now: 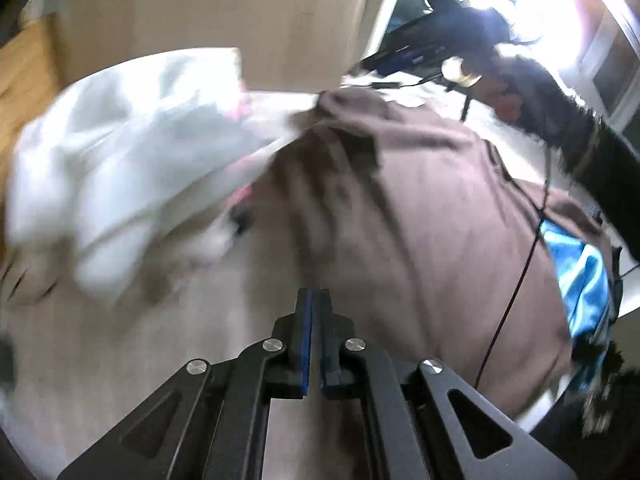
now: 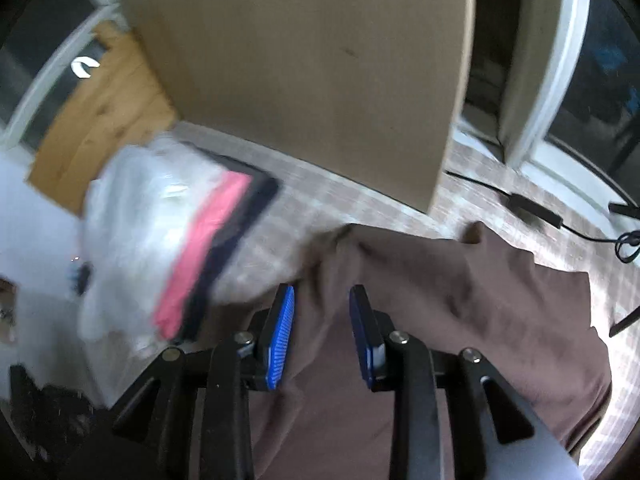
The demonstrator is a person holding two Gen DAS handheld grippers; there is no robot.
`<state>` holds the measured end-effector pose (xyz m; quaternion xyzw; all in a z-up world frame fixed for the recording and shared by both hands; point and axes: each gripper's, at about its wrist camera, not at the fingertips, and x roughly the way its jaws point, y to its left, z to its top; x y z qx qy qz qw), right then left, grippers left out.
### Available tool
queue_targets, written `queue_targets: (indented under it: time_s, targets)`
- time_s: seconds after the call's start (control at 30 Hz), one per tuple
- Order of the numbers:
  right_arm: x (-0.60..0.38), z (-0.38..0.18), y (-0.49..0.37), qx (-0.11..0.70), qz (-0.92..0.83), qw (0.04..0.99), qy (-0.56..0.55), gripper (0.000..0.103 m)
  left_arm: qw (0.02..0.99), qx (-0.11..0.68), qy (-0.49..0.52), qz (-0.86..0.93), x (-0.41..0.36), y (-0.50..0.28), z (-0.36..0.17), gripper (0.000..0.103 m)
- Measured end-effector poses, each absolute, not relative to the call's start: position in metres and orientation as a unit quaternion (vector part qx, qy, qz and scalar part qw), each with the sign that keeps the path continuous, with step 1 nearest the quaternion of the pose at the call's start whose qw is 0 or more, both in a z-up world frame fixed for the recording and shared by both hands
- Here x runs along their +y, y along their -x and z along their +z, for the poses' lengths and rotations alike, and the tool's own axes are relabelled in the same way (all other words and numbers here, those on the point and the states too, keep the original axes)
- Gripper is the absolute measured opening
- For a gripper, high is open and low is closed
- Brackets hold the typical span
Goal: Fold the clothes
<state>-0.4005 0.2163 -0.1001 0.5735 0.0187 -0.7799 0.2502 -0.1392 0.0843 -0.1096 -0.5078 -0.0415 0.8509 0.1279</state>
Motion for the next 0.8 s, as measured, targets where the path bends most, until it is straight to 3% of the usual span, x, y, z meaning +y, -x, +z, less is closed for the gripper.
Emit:
queue_targets:
  time_s: [0.1,0.3,0.33,0.4,0.6,0.8]
  targets:
    - [0.206,-0.132,0.418,0.009,-0.751,0.254,-0.610,0.029,0.146,-0.021,0.515,0.844,0.112,0.179,-0.130,0.004]
    - [0.168,-0.172,0.432,0.081,-0.718,0.256,-0.642,0.028,0.146,-0.022,0.547,0.824,0.117,0.206,-0.164,0.004]
    - [0.165,-0.174,0.431,0.097,-0.716,0.262,-0.640,0.011,0.147,-0.023,0.552,0.820,0.118,0.207,-0.170,0.004]
    - [0.161,-0.177,0.430,0.122,-0.712,0.276,-0.634,0.008,0.148,-0.024,0.560,0.815,0.120,0.210,-0.180,0.004]
    - [0.196,-0.167,0.451,0.038,-0.782,0.274,-0.558,0.006,0.145,0.007,0.545,0.826,0.129,0.204,-0.183,0.004]
    - [0.221,-0.137,0.432,0.034,-0.807,0.277,-0.520,0.007,0.143,-0.012,0.548,0.824,0.123,0.199,-0.178,0.004]
